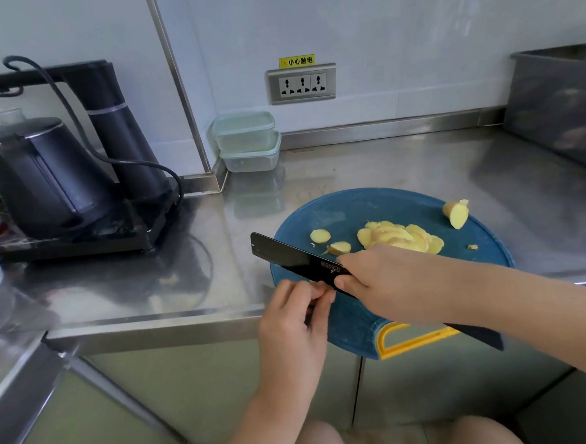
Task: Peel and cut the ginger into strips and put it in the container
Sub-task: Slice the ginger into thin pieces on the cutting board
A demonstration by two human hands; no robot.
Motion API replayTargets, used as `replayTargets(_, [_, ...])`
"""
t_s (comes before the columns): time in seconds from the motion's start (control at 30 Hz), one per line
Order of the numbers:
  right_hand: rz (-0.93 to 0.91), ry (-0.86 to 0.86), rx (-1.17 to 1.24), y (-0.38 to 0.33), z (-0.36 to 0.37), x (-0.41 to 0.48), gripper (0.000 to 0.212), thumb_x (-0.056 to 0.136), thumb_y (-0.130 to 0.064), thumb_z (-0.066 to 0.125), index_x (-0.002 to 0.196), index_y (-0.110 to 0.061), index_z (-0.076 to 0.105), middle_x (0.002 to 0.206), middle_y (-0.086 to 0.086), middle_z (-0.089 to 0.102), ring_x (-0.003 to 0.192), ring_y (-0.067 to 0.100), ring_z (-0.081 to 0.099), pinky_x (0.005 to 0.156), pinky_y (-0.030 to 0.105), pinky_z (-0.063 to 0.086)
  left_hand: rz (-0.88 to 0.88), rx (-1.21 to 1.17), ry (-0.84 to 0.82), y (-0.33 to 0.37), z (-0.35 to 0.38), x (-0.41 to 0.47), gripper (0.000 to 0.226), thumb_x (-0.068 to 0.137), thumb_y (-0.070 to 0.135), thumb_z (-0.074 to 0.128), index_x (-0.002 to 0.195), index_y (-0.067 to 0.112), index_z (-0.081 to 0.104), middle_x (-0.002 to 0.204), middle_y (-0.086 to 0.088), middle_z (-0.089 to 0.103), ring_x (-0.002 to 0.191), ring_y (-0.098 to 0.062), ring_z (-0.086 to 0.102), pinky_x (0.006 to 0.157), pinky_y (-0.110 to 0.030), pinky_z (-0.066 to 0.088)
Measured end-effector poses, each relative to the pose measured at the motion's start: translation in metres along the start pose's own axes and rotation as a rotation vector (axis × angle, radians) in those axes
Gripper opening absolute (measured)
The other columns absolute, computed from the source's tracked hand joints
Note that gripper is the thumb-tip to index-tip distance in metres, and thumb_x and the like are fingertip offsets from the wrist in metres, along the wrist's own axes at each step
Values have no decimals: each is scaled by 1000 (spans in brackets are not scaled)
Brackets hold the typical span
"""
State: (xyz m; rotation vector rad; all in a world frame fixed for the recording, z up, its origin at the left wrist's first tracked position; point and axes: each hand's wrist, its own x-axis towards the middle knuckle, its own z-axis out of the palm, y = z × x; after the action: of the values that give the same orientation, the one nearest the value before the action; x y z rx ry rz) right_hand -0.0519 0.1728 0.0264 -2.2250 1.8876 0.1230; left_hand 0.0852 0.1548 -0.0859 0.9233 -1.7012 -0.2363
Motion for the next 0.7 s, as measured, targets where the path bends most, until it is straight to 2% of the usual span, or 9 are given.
replayTargets(0.17, [6, -5, 7, -1, 1, 0, 31, 105, -35, 28, 103, -13, 49, 73, -2, 43, 67, 14, 45, 52, 21, 30, 1, -20, 6, 3, 1, -2, 10, 87, 23, 59, 79, 18, 57, 80, 6, 55, 71, -3, 55, 65, -11, 44])
replayTargets(0.27, [23, -13, 23, -2, 3, -5, 26, 104, -35, 28, 97, -14, 43, 79, 2, 47, 75, 18, 49, 57, 27, 34, -4, -19, -6, 3, 0, -1, 14, 85, 20, 65, 76, 11, 61, 80, 5, 56, 70, -6, 56, 63, -17, 46])
replayTargets(0.53, [92, -80, 133, 18, 6, -37, 27, 103, -37, 32, 90, -18, 46, 77, 2, 51, 67, 16, 49, 59, 29, 42, -17, 3, -18, 6, -2, 0, 8, 80, 8, 72, 74, 7, 67, 81, 7, 58, 73, 4, 54, 68, -4, 42])
replayTargets(0.7, [118, -103, 115, 12, -1, -29, 30, 104, -37, 30, 84, -18, 43, 72, -1, 44, 58, 10, 42, 48, 19, 32, 7, 18, -6, 5, -1, 1, 7, 79, 10, 73, 75, 7, 68, 80, 6, 59, 72, 5, 52, 69, -3, 41])
